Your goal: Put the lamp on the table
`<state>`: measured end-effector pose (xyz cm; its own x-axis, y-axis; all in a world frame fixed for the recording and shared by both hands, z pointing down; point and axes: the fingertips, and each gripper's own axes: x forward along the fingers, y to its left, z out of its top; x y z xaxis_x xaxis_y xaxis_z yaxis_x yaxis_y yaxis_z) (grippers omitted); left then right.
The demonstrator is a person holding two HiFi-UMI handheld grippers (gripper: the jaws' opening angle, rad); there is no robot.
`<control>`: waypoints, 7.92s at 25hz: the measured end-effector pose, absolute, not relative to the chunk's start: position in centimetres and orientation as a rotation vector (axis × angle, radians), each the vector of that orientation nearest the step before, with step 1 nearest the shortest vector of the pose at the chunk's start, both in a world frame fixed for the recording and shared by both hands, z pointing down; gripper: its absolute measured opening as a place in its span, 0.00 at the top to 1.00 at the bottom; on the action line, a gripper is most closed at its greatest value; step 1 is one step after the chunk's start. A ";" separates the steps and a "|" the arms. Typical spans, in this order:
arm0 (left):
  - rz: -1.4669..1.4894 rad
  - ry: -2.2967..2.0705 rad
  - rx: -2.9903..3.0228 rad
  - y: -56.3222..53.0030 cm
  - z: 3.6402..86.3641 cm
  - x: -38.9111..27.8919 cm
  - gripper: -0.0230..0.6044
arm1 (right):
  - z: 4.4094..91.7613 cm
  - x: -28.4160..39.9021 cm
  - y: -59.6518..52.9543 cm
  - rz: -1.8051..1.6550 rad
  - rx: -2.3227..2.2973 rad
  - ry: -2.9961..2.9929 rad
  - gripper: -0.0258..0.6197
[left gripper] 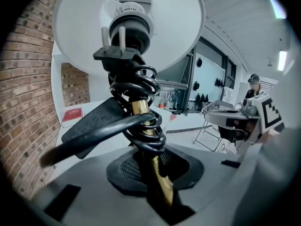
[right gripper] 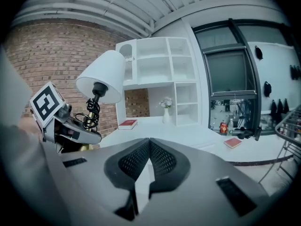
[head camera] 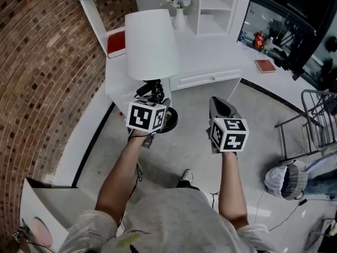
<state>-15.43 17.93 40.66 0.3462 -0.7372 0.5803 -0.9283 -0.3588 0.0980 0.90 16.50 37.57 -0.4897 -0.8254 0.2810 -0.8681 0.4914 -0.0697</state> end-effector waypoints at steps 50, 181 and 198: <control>0.649 -1.517 2.159 2.4 42.6 -8.8 0.83 | 41.4 8.0 0.8 0.336 1.350 -2.517 0.96; 0.674 -1.115 2.646 -50.2 50.7 12.9 0.83 | 48.6 20.6 -40.8 0.420 1.529 -2.189 0.96; 0.624 -1.183 2.757 -53.3 52.0 15.2 0.84 | 50.8 21.2 -43.3 0.383 1.423 -2.207 0.96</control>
